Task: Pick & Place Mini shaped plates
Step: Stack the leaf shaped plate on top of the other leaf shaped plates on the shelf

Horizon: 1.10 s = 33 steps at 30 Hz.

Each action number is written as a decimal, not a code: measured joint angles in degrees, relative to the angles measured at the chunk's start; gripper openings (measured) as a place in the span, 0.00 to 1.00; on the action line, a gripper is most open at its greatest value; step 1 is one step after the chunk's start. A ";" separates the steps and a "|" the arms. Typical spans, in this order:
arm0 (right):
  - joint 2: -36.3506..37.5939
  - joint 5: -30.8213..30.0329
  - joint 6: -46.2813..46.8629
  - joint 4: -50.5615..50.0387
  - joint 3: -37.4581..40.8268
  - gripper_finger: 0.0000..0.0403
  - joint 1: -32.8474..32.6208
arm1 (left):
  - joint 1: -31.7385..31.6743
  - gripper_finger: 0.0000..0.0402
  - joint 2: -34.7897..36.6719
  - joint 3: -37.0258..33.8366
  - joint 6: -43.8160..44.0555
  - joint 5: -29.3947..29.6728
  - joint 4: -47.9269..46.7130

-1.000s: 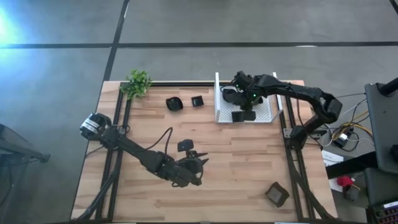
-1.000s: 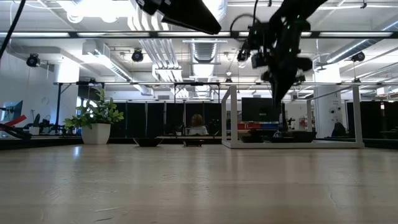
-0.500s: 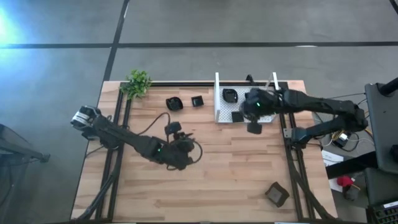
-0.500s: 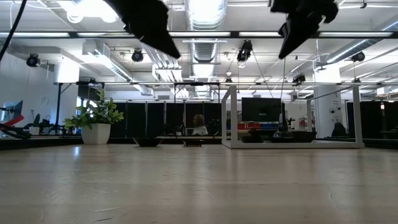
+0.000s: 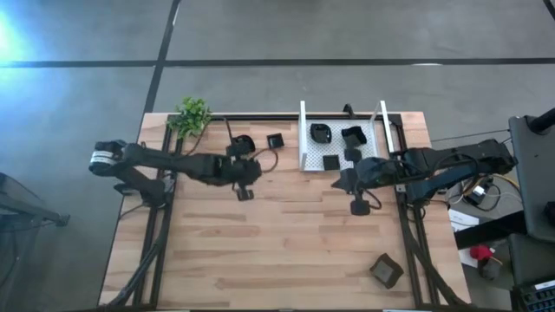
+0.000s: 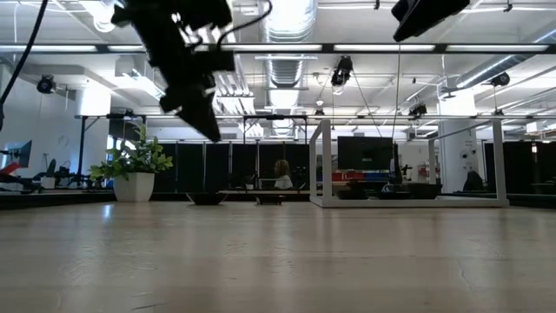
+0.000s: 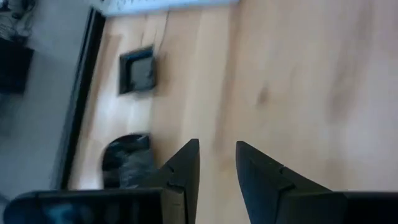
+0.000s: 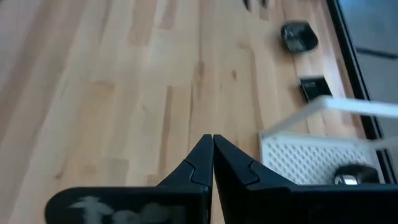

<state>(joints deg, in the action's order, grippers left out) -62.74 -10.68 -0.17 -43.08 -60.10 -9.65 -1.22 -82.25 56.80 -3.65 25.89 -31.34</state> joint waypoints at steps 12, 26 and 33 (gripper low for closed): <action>0.52 0.04 -1.96 2.13 -0.26 0.02 -2.89 | -14.37 0.25 -0.42 -8.85 -6.52 -4.10 7.26; 0.44 0.04 -3.57 2.18 -0.24 0.02 -2.86 | -20.56 0.25 -0.63 -13.82 -10.13 -10.63 16.52; 0.44 0.07 -5.80 2.18 -0.24 0.02 -2.84 | -20.70 0.25 -0.64 -16.59 -10.68 -11.52 22.12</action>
<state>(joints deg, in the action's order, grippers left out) -62.30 -10.61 -5.97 -40.91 -60.34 -12.49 -21.92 -82.89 40.21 -14.33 14.38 -9.22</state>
